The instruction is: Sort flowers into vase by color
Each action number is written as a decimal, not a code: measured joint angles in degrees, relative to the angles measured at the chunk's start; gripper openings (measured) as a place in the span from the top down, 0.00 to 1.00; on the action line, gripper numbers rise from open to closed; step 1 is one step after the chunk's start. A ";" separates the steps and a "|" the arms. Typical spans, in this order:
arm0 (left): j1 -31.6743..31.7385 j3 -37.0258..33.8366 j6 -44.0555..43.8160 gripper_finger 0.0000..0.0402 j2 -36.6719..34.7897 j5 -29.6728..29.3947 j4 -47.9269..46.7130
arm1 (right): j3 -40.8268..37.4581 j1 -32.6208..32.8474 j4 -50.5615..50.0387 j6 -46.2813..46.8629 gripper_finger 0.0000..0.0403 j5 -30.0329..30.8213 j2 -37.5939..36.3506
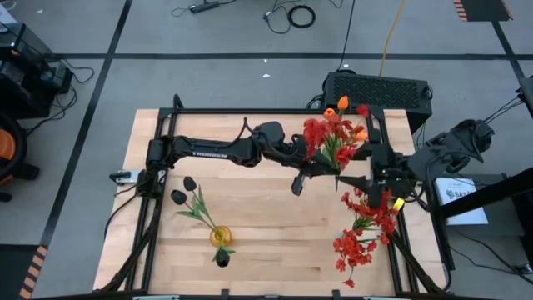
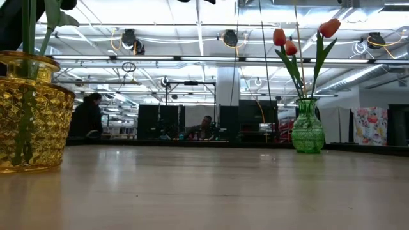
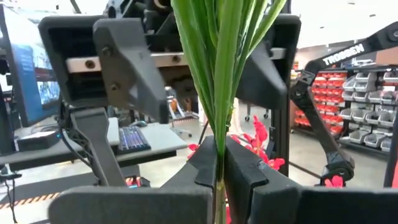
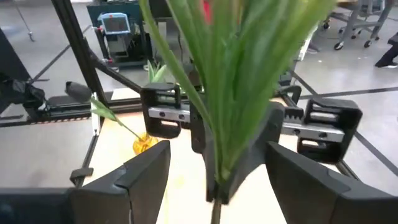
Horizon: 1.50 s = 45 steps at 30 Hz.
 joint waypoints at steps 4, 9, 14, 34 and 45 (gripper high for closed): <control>0.05 -0.02 -0.35 0.96 0.00 -0.01 0.08 | 0.03 -0.73 2.57 -0.83 0.38 0.42 1.87; 0.02 -0.02 -0.13 0.96 0.00 -0.02 0.11 | 0.03 -2.13 4.44 -1.10 0.47 0.48 3.35; 0.04 -0.02 -0.12 0.96 0.00 -0.02 0.02 | 0.01 -2.78 4.59 -0.66 0.66 0.51 4.08; -0.42 -0.09 -3.45 0.38 -3.35 -1.63 -17.73 | 0.03 2.12 5.23 -3.01 0.99 3.82 -7.04; -13.00 -5.71 1.02 0.33 -3.89 -24.04 -23.37 | 0.16 9.56 15.83 -14.92 1.00 0.55 -12.27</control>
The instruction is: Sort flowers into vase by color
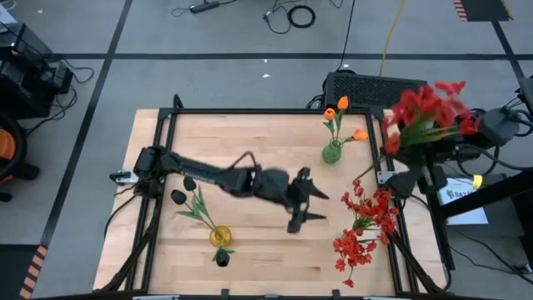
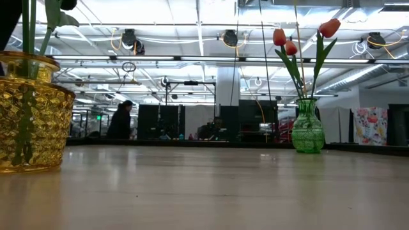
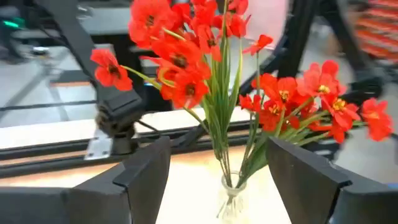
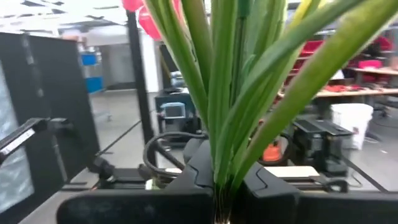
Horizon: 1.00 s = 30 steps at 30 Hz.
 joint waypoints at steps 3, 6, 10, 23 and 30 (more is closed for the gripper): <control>-3.91 -1.13 0.39 0.33 0.02 -7.11 2.87 | 0.00 1.67 0.46 -0.73 1.00 -0.53 1.04; -7.12 -1.05 0.06 0.33 0.54 -11.87 6.37 | -0.02 3.27 0.76 -0.40 1.00 -0.51 2.82; -10.41 -1.05 0.06 0.33 1.93 -18.56 7.39 | -0.02 6.19 4.42 -0.57 1.00 -0.47 6.49; -13.72 -1.11 -4.57 0.33 13.00 -23.90 15.41 | 1.14 22.05 4.82 3.31 0.99 10.08 13.89; -13.69 -1.07 -7.55 0.33 19.15 -23.97 25.15 | 1.14 27.46 -1.05 8.91 0.99 22.79 17.44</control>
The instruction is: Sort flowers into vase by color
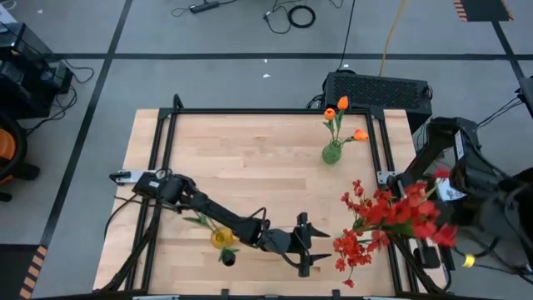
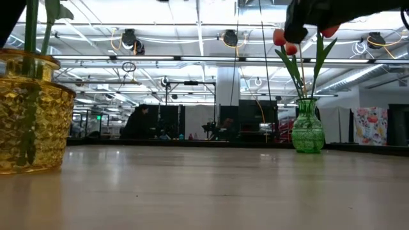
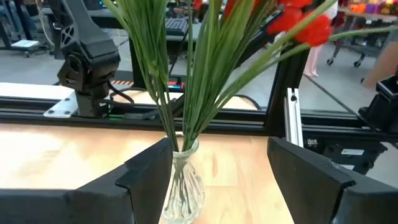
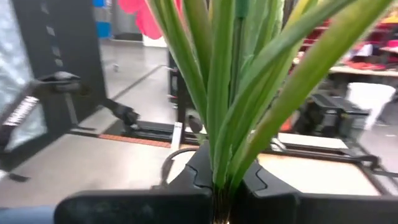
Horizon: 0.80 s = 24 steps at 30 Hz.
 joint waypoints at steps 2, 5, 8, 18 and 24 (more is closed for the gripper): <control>0.02 0.00 -0.02 0.33 0.87 -0.01 0.89 | 0.00 0.16 -0.03 0.17 0.99 2.09 1.50; -0.02 0.00 -0.06 0.33 2.03 0.01 1.69 | 0.00 0.16 -0.74 1.54 0.99 4.52 3.22; -0.02 0.00 -0.06 0.33 2.36 -0.07 1.01 | 0.00 0.16 -3.51 4.58 0.99 5.62 4.36; -0.30 0.32 3.46 0.33 -0.41 -0.20 -0.43 | 0.00 0.14 -10.59 13.67 0.99 5.83 4.41; 0.02 0.57 4.73 0.33 -2.75 -0.28 -2.63 | 0.00 0.14 -10.62 13.61 0.99 5.61 4.39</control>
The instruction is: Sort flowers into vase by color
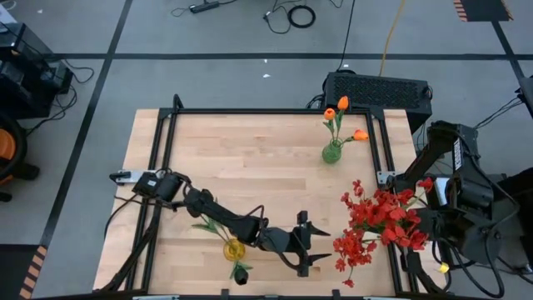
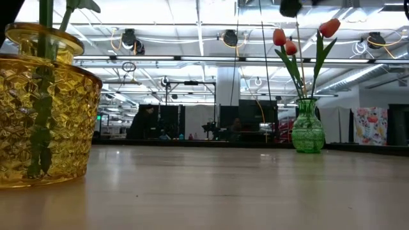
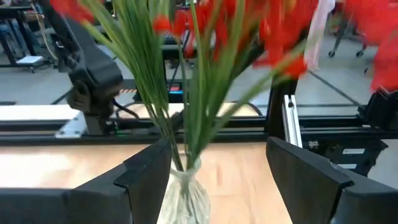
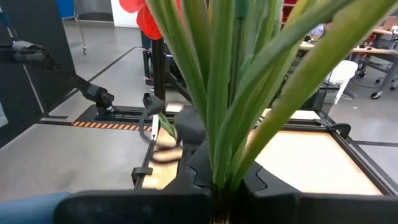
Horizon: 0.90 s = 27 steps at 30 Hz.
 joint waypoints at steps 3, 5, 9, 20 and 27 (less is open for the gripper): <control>0.22 0.11 0.28 0.33 -2.47 0.06 -0.81 | 0.00 0.00 -0.04 0.14 0.99 -0.19 0.00; 0.24 0.11 1.45 0.33 -4.35 0.06 -2.20 | 0.00 0.00 -0.10 0.22 0.99 -0.41 0.00; 0.37 0.09 3.56 0.33 -8.15 0.08 -3.97 | 0.00 0.00 -0.17 0.39 0.99 -0.39 0.00; 0.33 0.11 10.58 0.33 -20.91 -0.07 -13.38 | 0.00 1.96 -5.68 9.60 0.99 0.66 -0.44; 2.52 0.06 13.33 0.33 -27.28 0.65 -24.30 | 0.00 4.20 -10.81 15.68 0.99 5.98 0.96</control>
